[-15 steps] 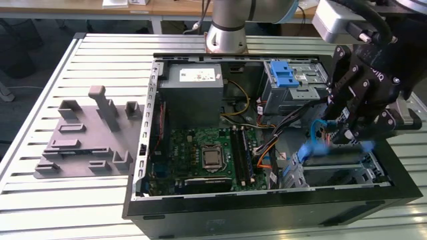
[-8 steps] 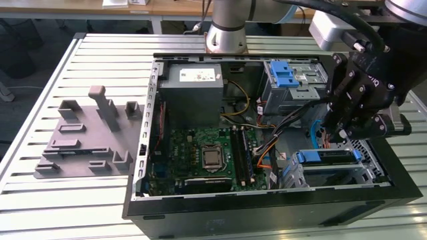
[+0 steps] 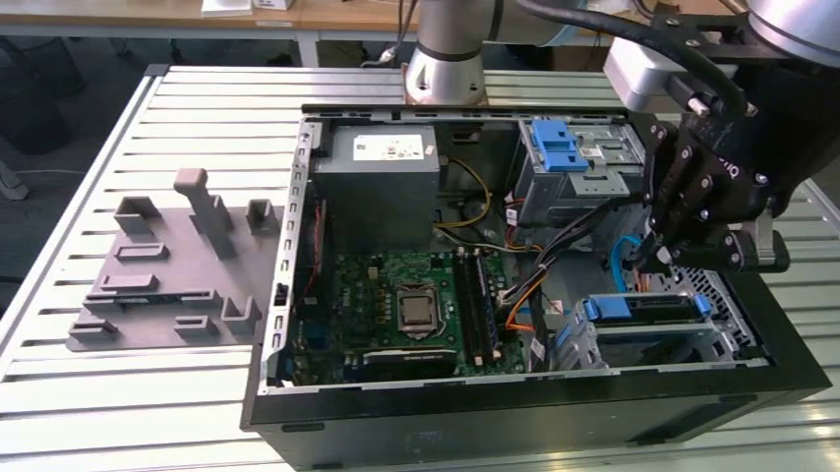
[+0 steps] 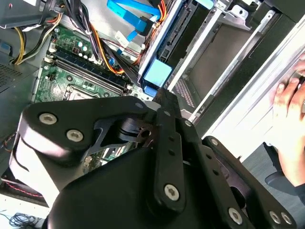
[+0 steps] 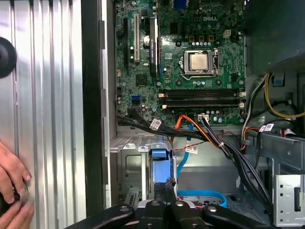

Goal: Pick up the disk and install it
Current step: 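Insert the disk into the insertion slot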

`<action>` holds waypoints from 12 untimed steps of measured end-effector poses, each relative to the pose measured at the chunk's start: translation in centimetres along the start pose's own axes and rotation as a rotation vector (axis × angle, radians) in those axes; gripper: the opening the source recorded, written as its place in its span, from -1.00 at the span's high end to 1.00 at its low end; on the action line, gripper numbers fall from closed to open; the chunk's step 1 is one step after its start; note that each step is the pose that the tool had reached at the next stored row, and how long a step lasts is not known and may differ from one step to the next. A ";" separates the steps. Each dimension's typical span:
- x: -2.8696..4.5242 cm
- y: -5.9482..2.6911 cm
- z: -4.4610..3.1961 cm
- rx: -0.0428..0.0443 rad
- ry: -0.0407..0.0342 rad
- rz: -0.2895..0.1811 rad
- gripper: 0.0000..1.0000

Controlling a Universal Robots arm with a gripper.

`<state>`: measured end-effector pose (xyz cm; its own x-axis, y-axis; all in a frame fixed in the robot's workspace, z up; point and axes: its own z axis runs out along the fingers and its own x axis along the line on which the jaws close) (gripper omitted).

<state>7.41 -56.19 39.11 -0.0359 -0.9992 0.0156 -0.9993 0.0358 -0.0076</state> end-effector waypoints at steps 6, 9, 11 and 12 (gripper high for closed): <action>-0.01 0.00 0.49 0.0000 0.0000 -0.001 0.79; -0.01 0.01 0.68 0.0000 -0.0001 -0.001 0.79; -0.02 0.01 0.78 0.0000 -0.0001 -0.001 0.79; -0.02 0.01 0.83 0.0000 -0.0001 -0.001 0.79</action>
<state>7.41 -56.19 38.28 -0.0345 -0.9993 0.0155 -0.9994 0.0344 -0.0076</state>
